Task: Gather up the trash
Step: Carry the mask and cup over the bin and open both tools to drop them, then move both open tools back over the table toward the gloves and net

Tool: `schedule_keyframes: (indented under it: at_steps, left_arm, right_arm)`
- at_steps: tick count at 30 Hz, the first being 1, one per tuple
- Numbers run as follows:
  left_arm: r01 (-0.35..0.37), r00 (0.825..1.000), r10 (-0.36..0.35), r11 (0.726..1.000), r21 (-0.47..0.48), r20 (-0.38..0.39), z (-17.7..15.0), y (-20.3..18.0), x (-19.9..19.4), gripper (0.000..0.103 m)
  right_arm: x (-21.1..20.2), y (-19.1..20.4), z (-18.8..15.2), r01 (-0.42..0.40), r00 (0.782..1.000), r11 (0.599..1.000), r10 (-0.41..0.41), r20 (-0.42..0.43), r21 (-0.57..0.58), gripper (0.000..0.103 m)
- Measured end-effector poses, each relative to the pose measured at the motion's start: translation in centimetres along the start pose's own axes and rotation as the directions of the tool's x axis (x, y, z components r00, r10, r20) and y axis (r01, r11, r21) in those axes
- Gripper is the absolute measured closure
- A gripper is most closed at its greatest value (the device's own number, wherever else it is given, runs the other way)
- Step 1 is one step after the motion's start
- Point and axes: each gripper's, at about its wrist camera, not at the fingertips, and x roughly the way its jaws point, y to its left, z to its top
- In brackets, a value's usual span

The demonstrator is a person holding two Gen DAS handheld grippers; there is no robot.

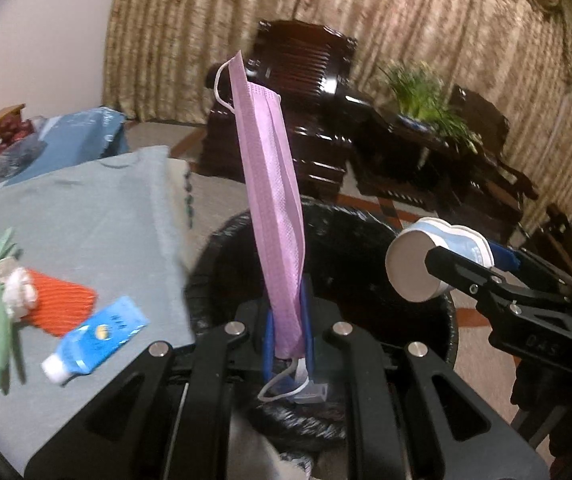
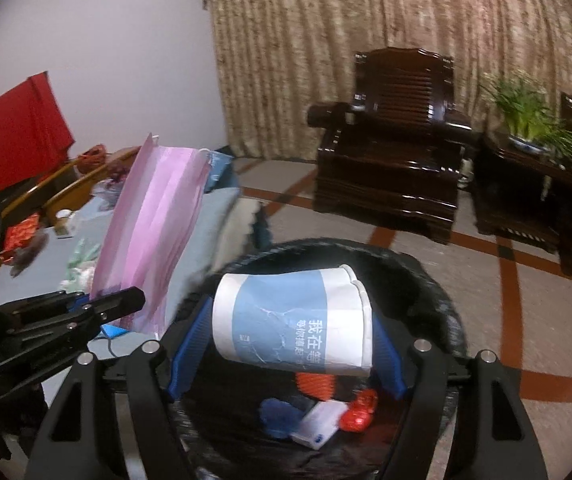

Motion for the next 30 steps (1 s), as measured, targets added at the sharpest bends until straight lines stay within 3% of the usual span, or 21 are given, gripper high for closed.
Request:
schedule_keyframes:
  at_steps: [5,6,7,9,14,21,30]
  left_arm:
    - [0.039,0.998,-0.038,0.999,0.031,-0.050,-0.2,-1.4,2.8,0.089]
    - [0.052,0.997,-0.050,0.998,0.034,-0.058,-0.3,-1.5,3.1,0.079]
    - [0.053,0.997,-0.050,0.998,0.037,-0.064,-0.4,-1.5,3.4,0.063]
    - [0.050,0.997,-0.048,0.998,0.038,-0.060,-0.6,-1.4,3.3,0.052]
    - [0.031,0.998,-0.029,0.998,0.045,-0.052,-0.7,-0.7,2.8,0.038]
    - [-0.058,0.998,0.058,0.998,0.020,0.015,-0.9,2.0,-1.0,0.016]
    - [-0.195,0.976,0.198,0.980,-0.052,0.085,-2.5,7.3,-7.7,0.014]
  right_arm:
    - [1.0,-2.2,-0.9,0.031,0.999,0.999,-0.031,-0.021,0.021,0.031]
    - [1.2,-2.6,-1.0,0.041,0.999,0.999,-0.041,-0.024,0.024,0.031]
    - [1.3,-2.8,-1.2,0.050,0.998,0.998,-0.049,-0.029,0.028,0.029]
    - [1.4,-3.5,-1.3,0.066,0.997,0.997,-0.065,-0.032,0.039,0.020]
    - [0.7,-4.6,-1.9,0.098,0.995,0.992,-0.097,-0.024,0.075,0.006]
    - [0.0,-3.4,-1.3,0.070,0.997,0.992,-0.069,-0.015,0.105,0.006]
    - [0.6,4.3,-0.4,-0.062,0.998,0.997,0.062,0.015,0.036,0.006]
